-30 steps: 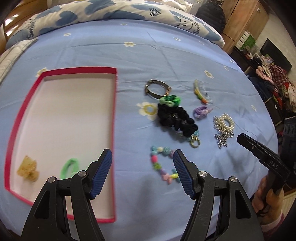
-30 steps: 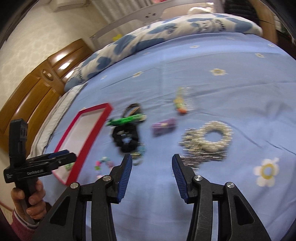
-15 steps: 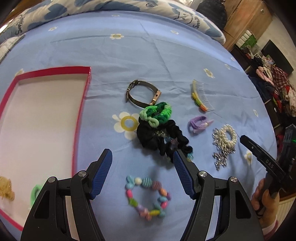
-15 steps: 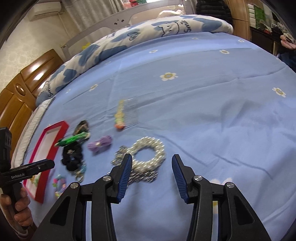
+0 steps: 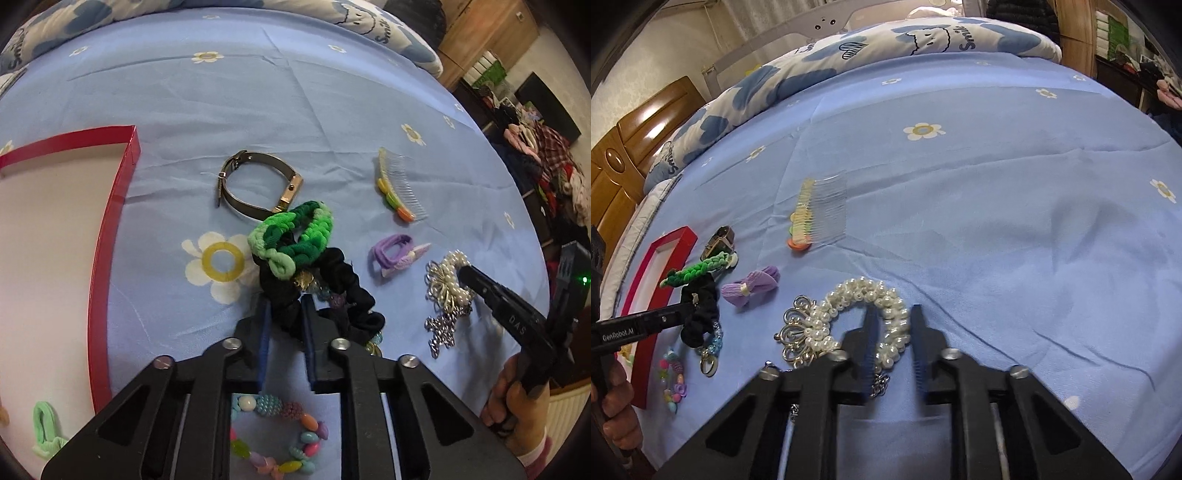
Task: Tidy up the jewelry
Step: 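Grasp the black scrunchie with left tool while right tool grasps pearl bracelet, then drop black scrunchie into tray with left tool while right tool drops pearl bracelet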
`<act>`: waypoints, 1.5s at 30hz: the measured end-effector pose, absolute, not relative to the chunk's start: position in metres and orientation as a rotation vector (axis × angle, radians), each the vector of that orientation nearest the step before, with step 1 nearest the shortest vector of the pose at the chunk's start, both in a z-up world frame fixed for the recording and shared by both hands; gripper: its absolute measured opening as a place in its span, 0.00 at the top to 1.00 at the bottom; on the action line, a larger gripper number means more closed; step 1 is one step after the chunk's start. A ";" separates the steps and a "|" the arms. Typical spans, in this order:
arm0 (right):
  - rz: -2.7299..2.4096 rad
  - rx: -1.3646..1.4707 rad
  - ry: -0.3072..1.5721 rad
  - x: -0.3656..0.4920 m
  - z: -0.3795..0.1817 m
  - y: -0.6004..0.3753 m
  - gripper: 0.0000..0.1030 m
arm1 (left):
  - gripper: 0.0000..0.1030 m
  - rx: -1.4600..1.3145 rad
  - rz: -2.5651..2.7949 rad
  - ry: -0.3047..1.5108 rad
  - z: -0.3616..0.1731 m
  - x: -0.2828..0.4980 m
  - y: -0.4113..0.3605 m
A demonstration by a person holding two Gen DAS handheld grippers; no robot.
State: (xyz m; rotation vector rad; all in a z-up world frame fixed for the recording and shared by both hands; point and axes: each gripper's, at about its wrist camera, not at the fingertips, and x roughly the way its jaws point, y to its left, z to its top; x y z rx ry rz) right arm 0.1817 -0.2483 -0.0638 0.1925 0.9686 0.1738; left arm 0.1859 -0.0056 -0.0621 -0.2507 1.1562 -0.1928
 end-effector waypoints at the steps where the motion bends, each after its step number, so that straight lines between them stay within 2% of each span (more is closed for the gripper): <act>1: 0.173 0.194 0.962 0.180 -0.062 -0.248 0.87 | 0.90 -0.245 -0.196 1.148 -0.060 0.183 -0.006; 3: 0.182 0.196 0.947 0.178 -0.058 -0.248 0.90 | 0.91 -0.235 -0.208 1.125 -0.053 0.177 -0.005; 21: 0.366 0.235 0.810 0.149 0.015 -0.198 0.90 | 0.92 -0.275 -0.188 0.960 0.014 0.121 0.035; 45: 0.692 0.170 0.796 0.148 0.042 -0.030 0.90 | 0.92 -0.403 0.024 0.901 0.020 0.082 0.149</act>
